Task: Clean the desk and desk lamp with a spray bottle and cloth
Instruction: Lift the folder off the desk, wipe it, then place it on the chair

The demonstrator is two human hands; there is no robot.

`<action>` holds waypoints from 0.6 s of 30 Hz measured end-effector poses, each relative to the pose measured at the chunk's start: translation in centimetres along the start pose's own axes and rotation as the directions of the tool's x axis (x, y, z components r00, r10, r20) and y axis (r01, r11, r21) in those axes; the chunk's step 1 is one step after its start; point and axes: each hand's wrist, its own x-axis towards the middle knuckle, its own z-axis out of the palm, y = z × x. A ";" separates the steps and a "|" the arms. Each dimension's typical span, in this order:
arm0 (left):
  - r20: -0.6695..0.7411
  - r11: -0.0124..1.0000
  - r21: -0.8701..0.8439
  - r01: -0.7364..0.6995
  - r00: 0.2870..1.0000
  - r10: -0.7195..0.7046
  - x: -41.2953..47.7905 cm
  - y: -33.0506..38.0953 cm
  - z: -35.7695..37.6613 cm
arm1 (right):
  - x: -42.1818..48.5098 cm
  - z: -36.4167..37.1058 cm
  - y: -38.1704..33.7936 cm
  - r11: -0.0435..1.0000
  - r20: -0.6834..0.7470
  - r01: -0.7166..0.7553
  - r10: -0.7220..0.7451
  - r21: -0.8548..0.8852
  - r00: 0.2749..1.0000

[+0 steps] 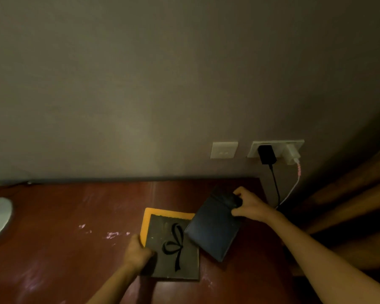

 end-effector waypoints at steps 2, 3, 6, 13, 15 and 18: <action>0.027 0.998 -0.057 -0.032 0.999 0.034 -1.2 0.1 0.8 | -0.6 1.2 -2.5 0.996 0.097 0.078 -0.073 -0.050 0.993; 0.034 0.994 -0.094 -0.055 0.998 0.059 -1.6 0.1 1.3 | -0.8 2.0 -3.6 0.990 0.133 0.116 -0.104 -0.080 0.986; 0.079 0.969 -0.233 -0.077 0.992 0.097 -3.1 0.4 1.8 | -1.6 4.3 -6.5 0.958 0.201 0.216 -0.177 -0.189 0.963; 0.101 0.959 -0.275 -0.066 0.990 0.097 -4.3 -1.0 1.2 | -2.5 7.6 -9.0 0.928 0.223 0.283 -0.230 -0.242 0.947; 0.070 0.965 -0.247 -0.086 0.992 0.106 -4.8 -1.8 1.2 | -2.7 8.0 -9.2 0.925 0.213 0.285 -0.234 -0.253 0.949; 0.042 0.955 -0.269 -0.127 0.989 0.143 -5.4 -3.1 1.4 | -3.0 8.9 -9.8 0.910 0.231 0.310 -0.250 -0.276 0.940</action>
